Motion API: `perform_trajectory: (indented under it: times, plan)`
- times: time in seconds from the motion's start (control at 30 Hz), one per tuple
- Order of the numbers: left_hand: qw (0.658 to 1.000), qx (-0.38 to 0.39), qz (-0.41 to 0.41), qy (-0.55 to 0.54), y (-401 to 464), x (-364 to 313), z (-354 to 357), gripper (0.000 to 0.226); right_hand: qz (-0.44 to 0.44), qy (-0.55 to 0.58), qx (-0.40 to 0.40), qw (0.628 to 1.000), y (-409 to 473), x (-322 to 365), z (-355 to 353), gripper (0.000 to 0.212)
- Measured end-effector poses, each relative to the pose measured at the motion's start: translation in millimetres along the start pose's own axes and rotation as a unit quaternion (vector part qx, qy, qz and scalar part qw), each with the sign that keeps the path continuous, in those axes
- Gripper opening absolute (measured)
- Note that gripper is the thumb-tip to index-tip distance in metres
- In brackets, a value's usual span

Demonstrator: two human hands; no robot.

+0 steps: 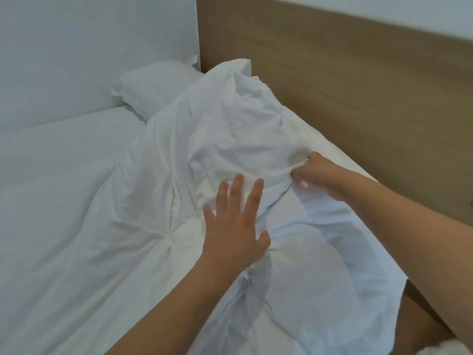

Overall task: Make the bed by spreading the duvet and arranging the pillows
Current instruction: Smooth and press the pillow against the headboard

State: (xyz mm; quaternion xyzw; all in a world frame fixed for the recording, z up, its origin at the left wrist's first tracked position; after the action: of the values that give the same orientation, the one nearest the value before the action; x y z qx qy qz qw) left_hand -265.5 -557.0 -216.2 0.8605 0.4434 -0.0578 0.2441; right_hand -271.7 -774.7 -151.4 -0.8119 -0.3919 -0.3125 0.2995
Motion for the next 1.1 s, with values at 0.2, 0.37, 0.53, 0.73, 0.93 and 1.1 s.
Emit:
perform_trajectory:
  times: [0.2,0.37,0.53,0.73,0.93,1.1]
  plan:
    - [0.968,0.048,-0.213,-0.12,79,55,-20,0.02,-0.114,0.086,0.125,0.982,-9,56,-16,0.042]
    - [0.844,-0.017,-0.367,-0.391,96,103,-52,0.025,-0.077,0.116,0.028,0.99,12,68,-17,0.046]
    - [0.808,-0.006,-0.409,-0.425,79,121,-46,0.018,0.012,-0.038,-0.019,0.999,33,14,5,0.1]
    - [0.897,0.028,-0.291,-0.331,76,85,-57,0.031,0.0,-0.046,-0.012,0.999,36,38,2,0.065]
    - [0.973,0.103,-0.198,-0.053,12,17,-48,0.111,-0.08,0.127,0.07,0.986,-20,86,-20,0.016]
    - [0.937,0.029,-0.293,-0.186,12,-11,-43,0.107,-0.095,0.265,0.079,0.956,-52,104,-42,0.021]
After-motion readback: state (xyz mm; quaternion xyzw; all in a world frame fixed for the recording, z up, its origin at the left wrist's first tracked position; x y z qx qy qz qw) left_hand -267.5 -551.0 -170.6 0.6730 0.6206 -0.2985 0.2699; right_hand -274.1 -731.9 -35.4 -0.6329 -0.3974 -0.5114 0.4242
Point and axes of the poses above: each hand's wrist, its own y-axis towards the middle knuckle, its own z-axis out of the palm, x = y × z, the point moved 2 cm from there along y, towards the middle knuckle, and after that the axes turned 8 degrees about -z, right-handed, at the moved point
